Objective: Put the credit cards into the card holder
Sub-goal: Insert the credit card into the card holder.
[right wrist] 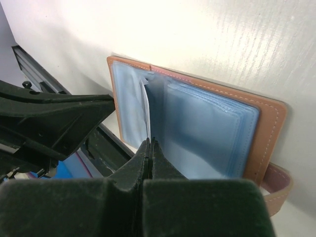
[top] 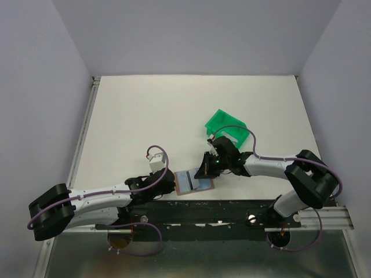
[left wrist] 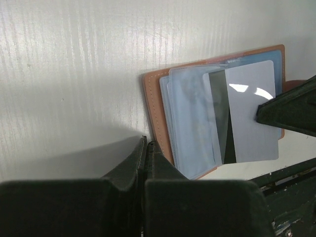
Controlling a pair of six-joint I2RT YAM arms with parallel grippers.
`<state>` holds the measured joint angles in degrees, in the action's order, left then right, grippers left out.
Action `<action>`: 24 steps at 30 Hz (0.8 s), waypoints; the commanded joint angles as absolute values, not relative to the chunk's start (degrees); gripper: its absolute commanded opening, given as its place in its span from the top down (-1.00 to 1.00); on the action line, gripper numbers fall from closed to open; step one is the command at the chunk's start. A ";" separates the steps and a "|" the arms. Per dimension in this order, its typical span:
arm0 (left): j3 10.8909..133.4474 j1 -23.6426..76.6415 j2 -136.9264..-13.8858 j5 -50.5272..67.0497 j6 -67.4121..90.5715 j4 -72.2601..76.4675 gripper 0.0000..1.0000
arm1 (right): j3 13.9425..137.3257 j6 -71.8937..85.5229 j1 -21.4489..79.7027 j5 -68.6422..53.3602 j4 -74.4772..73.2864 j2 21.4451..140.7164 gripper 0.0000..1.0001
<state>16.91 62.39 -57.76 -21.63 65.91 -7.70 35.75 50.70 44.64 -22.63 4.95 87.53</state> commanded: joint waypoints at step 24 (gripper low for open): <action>15.82 62.67 -57.22 -20.04 65.92 -9.14 1.00 | 35.16 52.20 44.82 -22.14 10.81 91.14 0.99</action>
<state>16.91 62.39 -57.74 -21.61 65.91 -7.66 35.70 51.00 44.64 -22.20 8.03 89.01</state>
